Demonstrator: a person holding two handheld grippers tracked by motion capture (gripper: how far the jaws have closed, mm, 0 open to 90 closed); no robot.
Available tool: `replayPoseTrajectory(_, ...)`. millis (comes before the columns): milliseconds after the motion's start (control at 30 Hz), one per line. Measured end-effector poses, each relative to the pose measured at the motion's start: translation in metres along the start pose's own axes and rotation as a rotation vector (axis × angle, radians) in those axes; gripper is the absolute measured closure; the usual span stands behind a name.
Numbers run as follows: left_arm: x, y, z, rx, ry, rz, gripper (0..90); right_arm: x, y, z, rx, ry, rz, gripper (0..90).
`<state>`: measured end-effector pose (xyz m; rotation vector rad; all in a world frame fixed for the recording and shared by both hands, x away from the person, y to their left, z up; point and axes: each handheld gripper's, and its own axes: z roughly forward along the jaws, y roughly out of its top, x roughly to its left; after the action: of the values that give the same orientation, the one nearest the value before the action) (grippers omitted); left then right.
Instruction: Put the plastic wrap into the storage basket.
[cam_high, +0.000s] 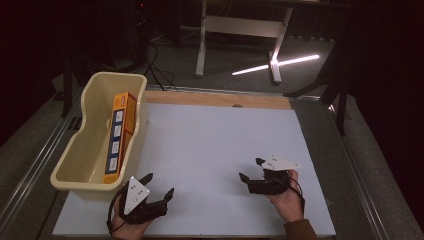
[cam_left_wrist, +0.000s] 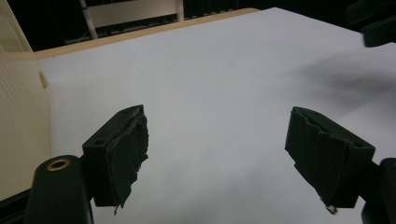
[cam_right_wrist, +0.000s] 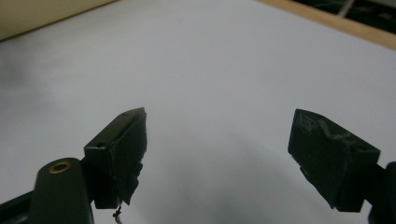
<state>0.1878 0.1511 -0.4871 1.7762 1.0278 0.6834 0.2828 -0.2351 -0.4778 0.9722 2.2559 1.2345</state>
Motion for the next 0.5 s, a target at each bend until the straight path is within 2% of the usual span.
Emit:
replayPoseTrajectory(100,0.001,0.0,0.0,0.0,0.001,0.0,20.9,-0.004,-0.011,-0.01,-0.017,-0.029,0.012,18.4)
replayPoseTrajectory(167,0.001,0.0,0.0,0.0,0.006,-0.001,20.9,-0.005,-0.015,-0.013,-0.019,-0.032,0.019,18.2)
replayPoseTrajectory(233,0.001,-0.001,0.001,0.003,0.01,-0.001,20.9,-0.008,-0.026,-0.022,-0.019,-0.064,0.017,17.3)
replayPoseTrajectory(333,0.001,-0.001,0.002,0.004,0.015,0.002,20.8,-0.01,-0.03,-0.028,-0.029,-0.065,0.032,15.1)
replayPoseTrajectory(400,0.0,-0.001,0.004,0.01,0.017,0.003,20.8,-0.012,-0.032,-0.035,-0.062,-0.051,0.057,11.3)
replayPoseTrajectory(500,-0.001,-0.002,0.007,0.017,0.015,0.0,20.5,-0.012,-0.031,-0.036,-0.066,-0.064,0.041,10.2)
